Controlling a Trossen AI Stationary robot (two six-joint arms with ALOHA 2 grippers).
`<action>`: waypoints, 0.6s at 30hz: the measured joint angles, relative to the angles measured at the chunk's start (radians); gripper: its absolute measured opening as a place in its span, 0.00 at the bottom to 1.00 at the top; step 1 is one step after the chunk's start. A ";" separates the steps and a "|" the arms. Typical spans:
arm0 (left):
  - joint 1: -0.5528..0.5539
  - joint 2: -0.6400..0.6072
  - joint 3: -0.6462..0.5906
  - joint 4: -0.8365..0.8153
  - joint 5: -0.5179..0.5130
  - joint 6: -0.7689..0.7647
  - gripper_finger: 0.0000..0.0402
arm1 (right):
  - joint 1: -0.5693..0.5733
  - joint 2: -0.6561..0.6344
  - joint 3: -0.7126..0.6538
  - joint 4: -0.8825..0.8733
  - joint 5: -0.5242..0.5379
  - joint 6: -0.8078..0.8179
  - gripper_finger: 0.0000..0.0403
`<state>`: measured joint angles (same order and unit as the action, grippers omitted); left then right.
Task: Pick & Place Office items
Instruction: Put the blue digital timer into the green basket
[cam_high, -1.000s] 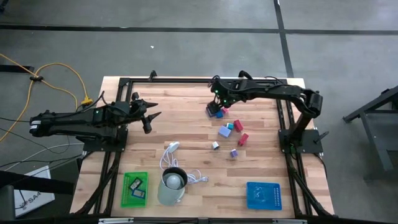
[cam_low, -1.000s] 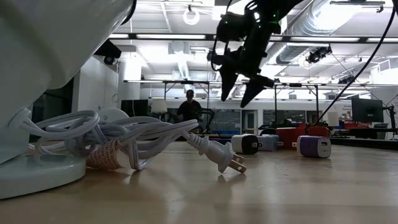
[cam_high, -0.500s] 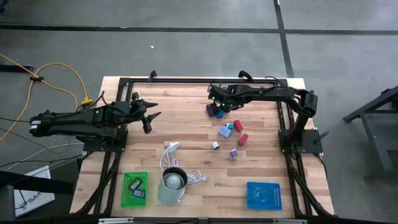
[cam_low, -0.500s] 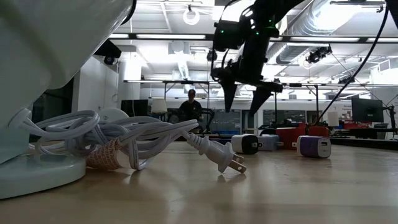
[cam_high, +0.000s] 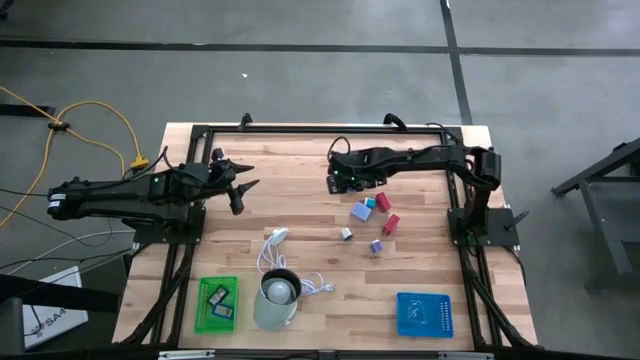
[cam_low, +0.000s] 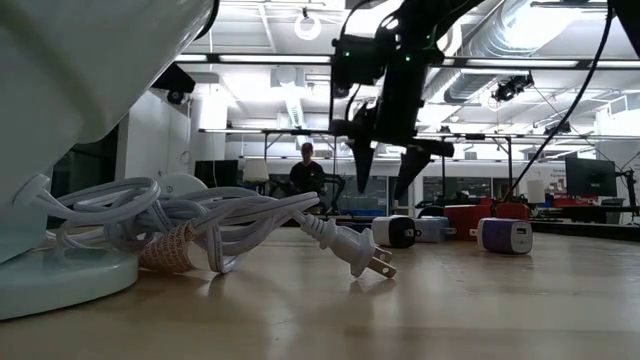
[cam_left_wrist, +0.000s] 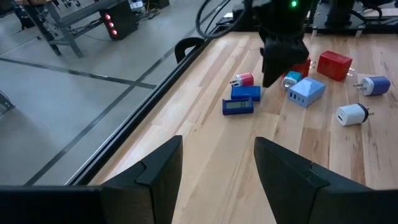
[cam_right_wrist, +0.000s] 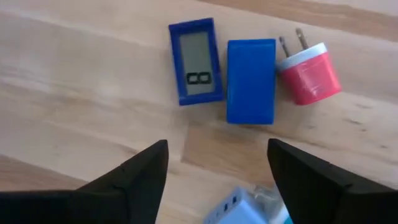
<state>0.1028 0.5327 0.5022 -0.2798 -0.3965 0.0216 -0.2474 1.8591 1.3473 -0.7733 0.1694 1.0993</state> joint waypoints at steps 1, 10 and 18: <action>0.000 0.000 0.000 0.000 0.000 0.001 0.48 | -0.001 0.001 -0.001 0.003 0.002 -0.001 0.63; 0.000 0.000 0.000 0.001 0.000 0.008 0.48 | 0.007 0.046 0.001 0.047 -0.021 -0.030 0.58; 0.000 0.000 0.000 0.004 0.000 0.008 0.48 | 0.006 0.065 -0.001 0.043 -0.010 -0.030 0.58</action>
<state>0.1028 0.5328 0.5022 -0.2756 -0.3965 0.0297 -0.2409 1.9241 1.3468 -0.7298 0.1592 1.0691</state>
